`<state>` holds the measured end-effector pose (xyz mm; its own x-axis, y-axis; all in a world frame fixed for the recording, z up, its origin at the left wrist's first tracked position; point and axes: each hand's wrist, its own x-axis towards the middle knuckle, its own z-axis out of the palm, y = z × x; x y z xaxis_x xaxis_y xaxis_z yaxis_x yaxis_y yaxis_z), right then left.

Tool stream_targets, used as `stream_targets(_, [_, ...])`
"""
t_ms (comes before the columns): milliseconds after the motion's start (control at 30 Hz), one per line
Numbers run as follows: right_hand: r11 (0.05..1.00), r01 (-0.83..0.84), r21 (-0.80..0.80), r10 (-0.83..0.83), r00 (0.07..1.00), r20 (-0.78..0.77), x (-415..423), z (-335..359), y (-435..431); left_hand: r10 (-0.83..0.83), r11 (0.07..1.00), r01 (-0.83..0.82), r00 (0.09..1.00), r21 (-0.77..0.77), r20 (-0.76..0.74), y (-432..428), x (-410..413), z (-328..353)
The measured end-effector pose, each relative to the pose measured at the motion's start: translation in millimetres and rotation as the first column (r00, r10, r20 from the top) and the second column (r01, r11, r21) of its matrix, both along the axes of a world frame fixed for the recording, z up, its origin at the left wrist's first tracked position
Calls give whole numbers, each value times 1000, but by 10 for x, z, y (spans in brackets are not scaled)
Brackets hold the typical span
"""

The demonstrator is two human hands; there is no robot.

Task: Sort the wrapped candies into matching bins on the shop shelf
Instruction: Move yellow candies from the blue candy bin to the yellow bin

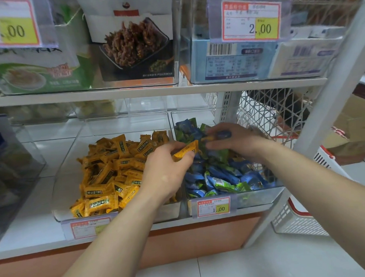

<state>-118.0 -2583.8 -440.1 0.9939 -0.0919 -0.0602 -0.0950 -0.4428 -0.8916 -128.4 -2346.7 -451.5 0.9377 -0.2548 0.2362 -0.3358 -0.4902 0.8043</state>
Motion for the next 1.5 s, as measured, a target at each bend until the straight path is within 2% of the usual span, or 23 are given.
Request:
stream_targets(233, [974, -171, -147, 171, 985, -11, -259, 108, 226, 2, 1000, -2, 1000, -8, 1, 26, -17, 18])
stream_targets(333, [950, -115, -290, 138, 988, 63, -347, 66, 128, 3, 999, -3, 1000, -35, 3, 53, -7, 13])
stream_targets(433, [962, -6, -274, 58, 982, 180, -373, 36, -34, 7, 999, -7, 1000, -45, 2, 65, 8, 14])
stream_targets(500, [953, 78, -291, -18, 979, 202, -355, 9, -149, 12, 999, -12, 1000, -31, 6, 62, 12, 15])
stream_targets(633, [857, 167, -488, -90, 980, 176, -350, -84, -221, 11, 1000, -11, 1000, -17, 10, 56, 6, 13])
stream_targets(700, [802, 165, -574, -52, 977, 207, -342, -95, -176, 12, 1000, -12, 1000, -14, 8, 54, 4, 12])
stream_targets(733, [811, 118, -574, -18, 984, 176, -329, -95, -147, 12, 1000, -12, 1000, -13, 8, 53, 5, 12])
stream_targets(800, [855, -24, -518, 30, 1000, 2, -309, -104, -82, 8, 1000, -8, 1000, -8, 9, 54, 5, 14])
stream_targets(900, [808, -184, -560, 69, 973, -220, -280, -137, -61, -1, 1000, 1, 1000, -3, 6, 66, -7, 22])
stream_targets(1067, [883, -218, -416, 65, 934, -352, -247, -127, -141, -23, 1000, 23, 1000, -1, 7, 105, -20, 30])
stream_targets(1200, [949, -31, -313, -53, 966, -255, -299, -148, -226, -46, 999, 46, 999, -7, 1, 124, -28, 40])
stream_targets(1333, [935, -58, -349, -15, 979, -202, -328, -130, -260, -46, 999, 46, 999, -1, 0, 125, -34, 40])
stream_targets(1433, [938, 72, -338, -66, 997, 30, -340, -92, -254, -34, 999, 34, 999, -13, 8, 104, -36, 51])
stream_targets(1500, [966, 187, -179, -162, 976, 143, -352, -30, -218, -21, 999, 21, 1000, -39, 6, 85, -45, 67])
